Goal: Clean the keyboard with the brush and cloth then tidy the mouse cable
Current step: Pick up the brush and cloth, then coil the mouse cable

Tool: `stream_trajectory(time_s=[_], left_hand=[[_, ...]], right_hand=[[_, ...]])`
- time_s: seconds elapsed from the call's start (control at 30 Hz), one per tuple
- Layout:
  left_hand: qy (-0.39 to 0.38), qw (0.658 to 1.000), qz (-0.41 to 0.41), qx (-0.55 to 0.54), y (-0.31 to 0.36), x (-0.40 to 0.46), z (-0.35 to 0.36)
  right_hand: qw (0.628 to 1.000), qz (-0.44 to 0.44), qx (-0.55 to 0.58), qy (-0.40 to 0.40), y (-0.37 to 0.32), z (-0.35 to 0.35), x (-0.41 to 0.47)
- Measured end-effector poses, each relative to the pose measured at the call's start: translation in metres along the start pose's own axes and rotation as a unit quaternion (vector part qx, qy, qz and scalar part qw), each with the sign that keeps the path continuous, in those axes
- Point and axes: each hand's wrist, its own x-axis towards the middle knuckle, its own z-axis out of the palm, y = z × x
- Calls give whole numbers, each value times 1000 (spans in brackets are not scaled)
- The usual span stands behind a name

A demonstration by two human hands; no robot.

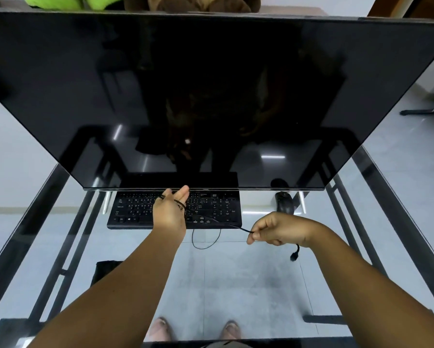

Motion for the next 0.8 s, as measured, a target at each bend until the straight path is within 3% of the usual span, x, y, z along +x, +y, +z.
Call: stream_trajectory(time_s=[0.07,0.17,0.33,0.43,0.6,0.8], left_hand=[[-20,992,11,123,-8,8,-4],[-80,945,0,317,-20,9,-7],[-228,857,-78,456,-26,-22,-1],[-288,827,-93,473,-24,-29,-2],[-327,817,-92,466,-22,-26,-4],[-340,855,-146,363,-23,-26,-4]], right_hand=[[1000,-12,14,-24,-4,-4,-4],[995,-61,55,-49,-11,-10,-8],[982,-125,139,-7,-15,-19,-5],[978,-123,165,22,-14,-24,-2],[967,-109,226,39,-8,-26,0],[925,-79,365,64,1,-21,5]])
